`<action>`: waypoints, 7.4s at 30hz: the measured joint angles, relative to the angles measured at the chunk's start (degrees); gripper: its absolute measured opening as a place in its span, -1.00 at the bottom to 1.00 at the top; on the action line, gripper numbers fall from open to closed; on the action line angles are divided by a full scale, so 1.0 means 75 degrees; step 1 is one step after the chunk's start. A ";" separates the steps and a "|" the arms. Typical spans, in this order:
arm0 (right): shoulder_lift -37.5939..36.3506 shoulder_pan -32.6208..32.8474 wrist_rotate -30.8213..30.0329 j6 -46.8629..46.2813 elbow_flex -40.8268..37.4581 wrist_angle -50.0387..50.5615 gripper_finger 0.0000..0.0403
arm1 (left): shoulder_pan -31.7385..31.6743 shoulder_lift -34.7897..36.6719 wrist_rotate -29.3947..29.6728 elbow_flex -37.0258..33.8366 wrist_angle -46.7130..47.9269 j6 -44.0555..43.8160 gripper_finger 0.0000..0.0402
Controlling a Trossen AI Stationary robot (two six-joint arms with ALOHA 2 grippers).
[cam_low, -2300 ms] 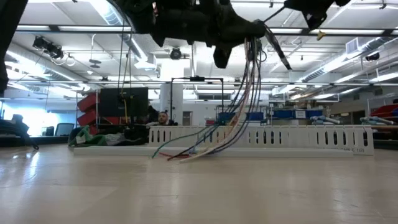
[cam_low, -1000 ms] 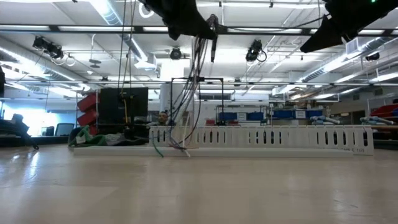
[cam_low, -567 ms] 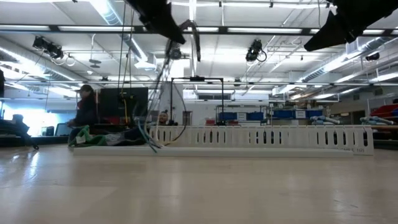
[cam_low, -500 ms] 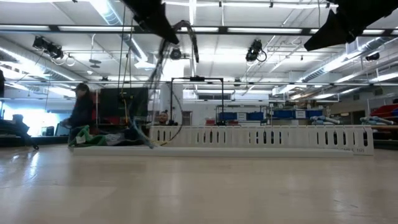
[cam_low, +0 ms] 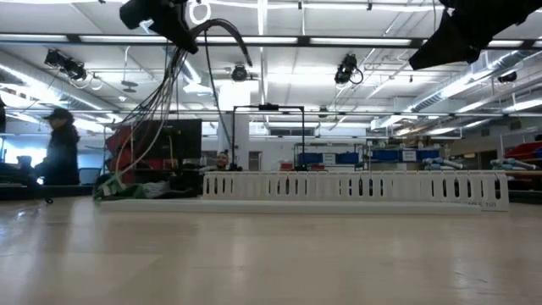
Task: Ziptie cables
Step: Put the ziptied cables into the white cable duct
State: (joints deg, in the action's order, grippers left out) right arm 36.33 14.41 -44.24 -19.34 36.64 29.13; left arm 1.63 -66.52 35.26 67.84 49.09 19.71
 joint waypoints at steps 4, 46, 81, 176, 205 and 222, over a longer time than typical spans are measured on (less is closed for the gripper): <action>0.0258 -0.0154 0.0616 -0.0082 0.0000 -0.0479 -0.45 | -0.0036 -0.0141 0.0478 0.0000 -0.0246 0.0813 -1.00; 0.3811 -0.1173 0.2226 0.5337 0.0003 -0.5066 -0.44 | 0.0181 -0.2690 0.0231 -0.0003 -0.2905 0.3368 -1.00; 0.4665 -0.1676 0.2465 0.5809 0.0004 -0.6074 -0.23 | 0.0257 -0.2818 0.0082 -0.0003 -0.3073 0.3127 -1.00; 0.2501 -0.0864 0.0664 0.3604 0.0000 -0.3254 -0.95 | -0.1454 -0.4696 -0.5743 -0.0002 -0.6772 -0.3113 -0.19; 0.2424 -0.0944 0.0737 0.3739 0.0000 -0.3320 -0.96 | -0.1401 -0.4186 -0.4457 -0.0003 -0.5575 -0.1656 -0.99; 0.2188 -0.0920 0.0913 0.3204 0.0761 -0.1632 -0.96 | -0.1381 -0.2893 -0.3622 0.0027 -0.4376 -0.1079 -1.00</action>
State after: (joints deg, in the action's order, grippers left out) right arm 52.74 7.51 -37.40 4.69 42.35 16.90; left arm -8.73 -88.22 8.10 68.04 16.27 11.61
